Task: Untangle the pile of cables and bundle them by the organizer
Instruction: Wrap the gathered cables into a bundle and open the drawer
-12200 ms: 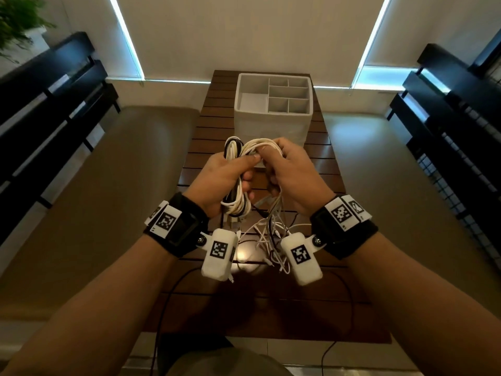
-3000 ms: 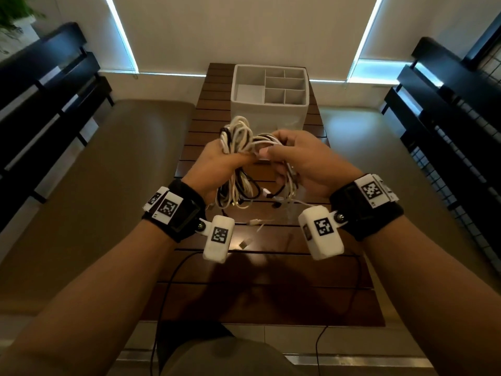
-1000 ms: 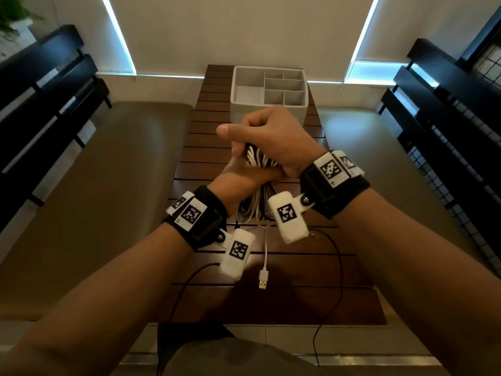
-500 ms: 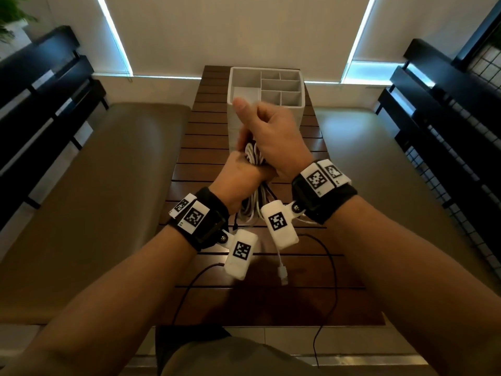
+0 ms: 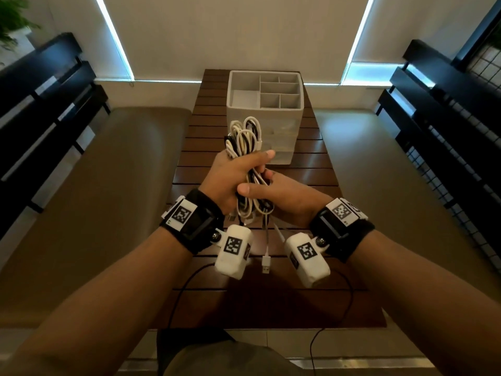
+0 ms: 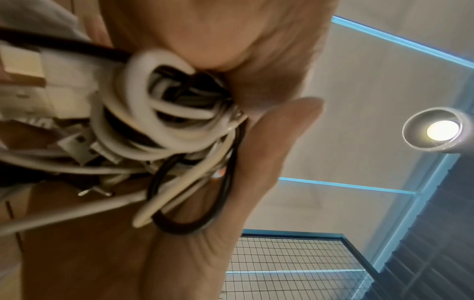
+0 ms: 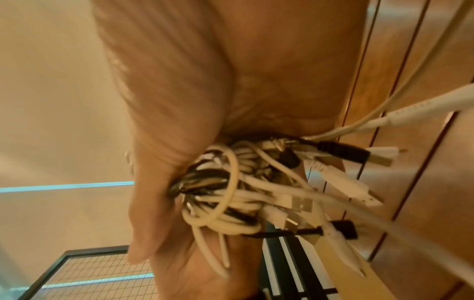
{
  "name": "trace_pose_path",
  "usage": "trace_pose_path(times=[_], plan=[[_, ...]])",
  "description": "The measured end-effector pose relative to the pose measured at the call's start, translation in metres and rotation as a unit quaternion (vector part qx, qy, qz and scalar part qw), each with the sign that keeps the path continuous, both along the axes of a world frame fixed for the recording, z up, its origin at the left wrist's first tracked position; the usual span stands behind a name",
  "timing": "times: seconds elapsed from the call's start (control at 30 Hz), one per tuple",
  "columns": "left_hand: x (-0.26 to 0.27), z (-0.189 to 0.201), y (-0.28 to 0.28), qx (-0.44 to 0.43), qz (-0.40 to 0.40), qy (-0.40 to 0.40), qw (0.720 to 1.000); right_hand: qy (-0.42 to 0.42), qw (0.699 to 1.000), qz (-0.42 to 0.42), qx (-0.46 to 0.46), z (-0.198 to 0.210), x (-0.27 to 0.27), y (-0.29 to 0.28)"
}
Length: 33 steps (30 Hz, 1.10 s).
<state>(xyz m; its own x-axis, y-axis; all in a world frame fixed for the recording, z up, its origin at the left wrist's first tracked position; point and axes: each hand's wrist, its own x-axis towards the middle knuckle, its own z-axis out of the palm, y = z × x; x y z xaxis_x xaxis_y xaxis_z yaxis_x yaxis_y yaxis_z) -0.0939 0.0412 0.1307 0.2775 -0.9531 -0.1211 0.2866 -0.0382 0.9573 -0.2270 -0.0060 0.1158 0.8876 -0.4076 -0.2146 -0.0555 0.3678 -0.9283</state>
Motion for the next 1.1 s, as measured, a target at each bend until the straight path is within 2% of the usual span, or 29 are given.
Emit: trace_pose_path(times=[0.23, 0.4, 0.53, 0.63, 0.93, 1.0, 1.1], plan=[[-0.005, -0.001, 0.001, 0.010, 0.023, 0.064, 0.998, 0.003, 0.997, 0.007, 0.071, -0.006, 0.000, 0.009], [0.000, -0.002, 0.003, 0.008, -0.038, 0.066, 0.997, 0.090, 0.996, 0.017, 0.011, -0.011, -0.003, 0.013], [0.003, -0.004, -0.001, 0.049, -0.054, 0.044, 0.996, 0.147, 0.984, -0.022, -0.098, -0.008, 0.002, 0.022], [0.004, -0.002, -0.006, 0.077, -0.046, 0.055, 0.994, 0.171, 0.975, -0.063, -0.130, -0.007, 0.007, 0.025], [0.002, 0.006, -0.019, 0.069, -0.016, 0.033, 0.997, 0.138, 0.964, -0.150, -0.172, -0.016, 0.018, 0.025], [0.002, 0.007, -0.021, 0.057, -0.019, 0.022, 0.998, 0.134, 0.964, -0.148, -0.173, -0.016, 0.017, 0.023], [0.002, 0.009, -0.022, 0.041, -0.007, 0.029, 0.999, 0.090, 0.979, -0.102, -0.152, -0.007, 0.010, 0.013]])
